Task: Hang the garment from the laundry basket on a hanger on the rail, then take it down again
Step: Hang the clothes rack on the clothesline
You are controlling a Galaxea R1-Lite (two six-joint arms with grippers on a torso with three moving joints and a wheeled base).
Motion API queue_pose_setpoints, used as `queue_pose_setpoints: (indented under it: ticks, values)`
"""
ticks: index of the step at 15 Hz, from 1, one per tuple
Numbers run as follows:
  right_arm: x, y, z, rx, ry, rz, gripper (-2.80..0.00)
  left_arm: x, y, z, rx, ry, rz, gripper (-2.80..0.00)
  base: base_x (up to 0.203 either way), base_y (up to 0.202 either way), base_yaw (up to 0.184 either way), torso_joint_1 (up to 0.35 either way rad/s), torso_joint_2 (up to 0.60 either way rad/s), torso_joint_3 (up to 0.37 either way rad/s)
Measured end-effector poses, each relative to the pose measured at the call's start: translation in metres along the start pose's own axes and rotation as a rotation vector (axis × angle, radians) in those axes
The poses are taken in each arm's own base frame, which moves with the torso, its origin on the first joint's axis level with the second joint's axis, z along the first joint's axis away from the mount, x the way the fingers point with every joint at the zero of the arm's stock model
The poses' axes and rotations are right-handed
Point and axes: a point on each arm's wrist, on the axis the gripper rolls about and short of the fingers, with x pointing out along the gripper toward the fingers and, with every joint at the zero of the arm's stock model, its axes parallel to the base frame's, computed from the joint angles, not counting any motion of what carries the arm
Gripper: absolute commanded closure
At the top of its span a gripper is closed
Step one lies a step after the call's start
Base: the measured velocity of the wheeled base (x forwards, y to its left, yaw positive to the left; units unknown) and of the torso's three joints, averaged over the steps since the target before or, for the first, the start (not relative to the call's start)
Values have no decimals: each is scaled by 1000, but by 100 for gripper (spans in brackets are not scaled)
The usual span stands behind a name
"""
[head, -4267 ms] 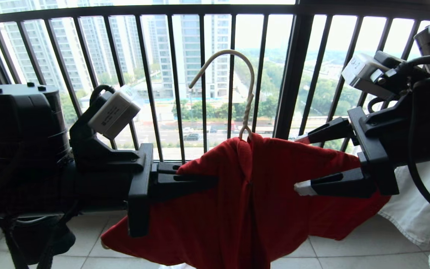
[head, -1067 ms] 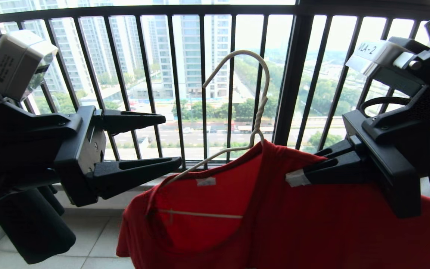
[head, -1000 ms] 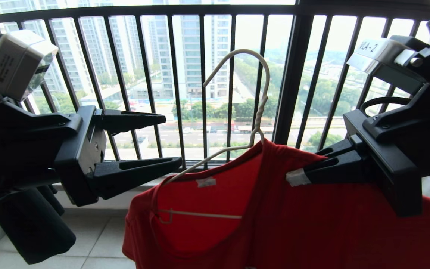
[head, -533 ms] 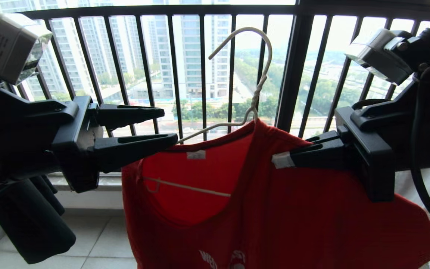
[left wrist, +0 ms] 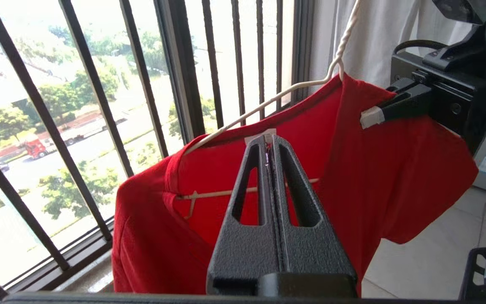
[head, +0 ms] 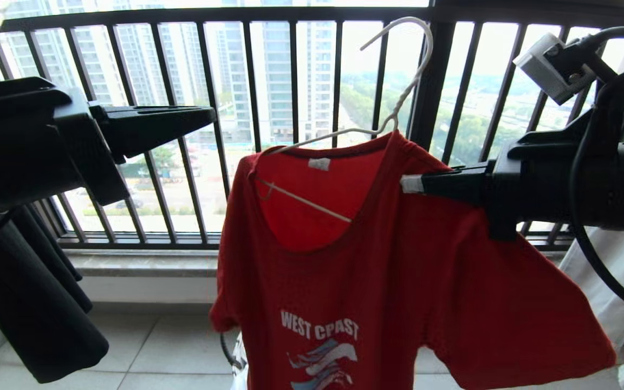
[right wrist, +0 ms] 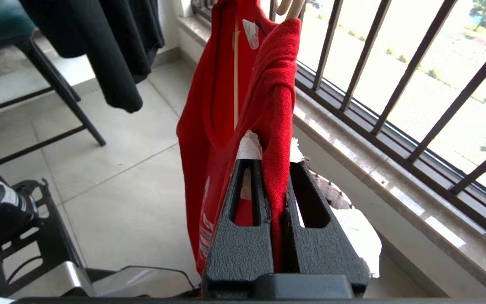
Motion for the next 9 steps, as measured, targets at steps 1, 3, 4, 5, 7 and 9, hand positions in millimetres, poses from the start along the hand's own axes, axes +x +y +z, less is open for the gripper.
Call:
queue_pose_setpoints:
  ticks: [1,3,4,5,7,9]
  values:
    - [-3,-1,-1,29,-21,-61,0,-2,0,6,4,-17,43,0,0,0,0,0,0,0]
    - [-9,-2,-8,77,-13,-177,0,-6,0,6,-4,-12,115,0,0,0,0,0,0,0]
    - [-12,-3,-12,86,-6,-242,0,-10,0,0,-15,10,171,0,0,0,0,0,0,0]
    - [-15,-5,-16,91,2,-296,0,-12,2,-3,-22,19,227,0,0,0,0,0,0,0]
    - [-19,-7,-16,91,-4,-327,0,-11,3,-5,-20,26,256,0,0,0,0,0,0,0]
    - [-21,-9,-17,95,-6,-337,0,-3,6,-3,-21,23,237,0,0,0,0,0,0,0]
